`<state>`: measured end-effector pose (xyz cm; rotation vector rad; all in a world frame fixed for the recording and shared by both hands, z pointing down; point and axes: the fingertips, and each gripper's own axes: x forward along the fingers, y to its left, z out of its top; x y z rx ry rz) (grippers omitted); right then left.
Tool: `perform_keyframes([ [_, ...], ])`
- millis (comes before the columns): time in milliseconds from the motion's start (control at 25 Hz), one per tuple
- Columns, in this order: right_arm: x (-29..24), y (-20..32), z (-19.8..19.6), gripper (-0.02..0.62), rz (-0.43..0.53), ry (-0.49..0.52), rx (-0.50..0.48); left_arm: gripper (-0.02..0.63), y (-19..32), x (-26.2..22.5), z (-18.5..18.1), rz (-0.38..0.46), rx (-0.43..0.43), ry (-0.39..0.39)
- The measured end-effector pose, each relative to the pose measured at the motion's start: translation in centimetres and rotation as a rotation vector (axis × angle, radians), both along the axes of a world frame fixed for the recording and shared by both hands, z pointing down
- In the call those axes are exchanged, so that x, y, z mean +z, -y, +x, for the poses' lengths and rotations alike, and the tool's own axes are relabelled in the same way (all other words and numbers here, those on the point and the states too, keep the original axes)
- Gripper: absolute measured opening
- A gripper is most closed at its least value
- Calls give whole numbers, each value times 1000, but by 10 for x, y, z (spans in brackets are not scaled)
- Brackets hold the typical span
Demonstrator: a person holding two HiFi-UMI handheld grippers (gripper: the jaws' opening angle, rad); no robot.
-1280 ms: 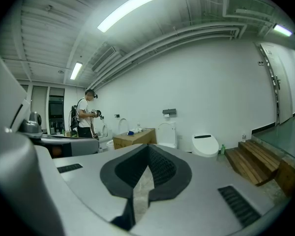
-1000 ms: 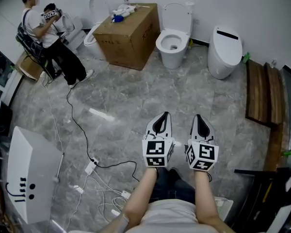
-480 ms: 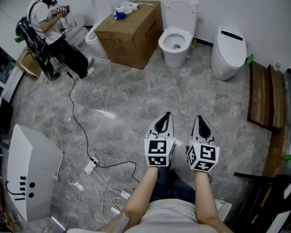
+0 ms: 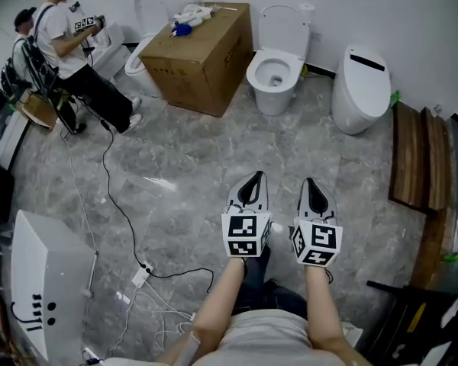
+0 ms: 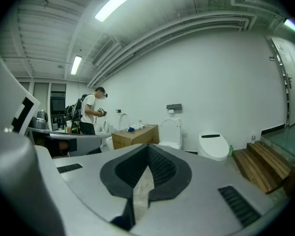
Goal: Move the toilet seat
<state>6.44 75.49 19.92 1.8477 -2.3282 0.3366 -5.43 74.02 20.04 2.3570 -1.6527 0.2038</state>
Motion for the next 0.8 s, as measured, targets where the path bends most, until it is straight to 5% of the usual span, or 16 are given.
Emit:
perform_keyframes([
  [800,6,135,-18,15,-25,20,51,15,137,7,-19,-14,35,-28],
])
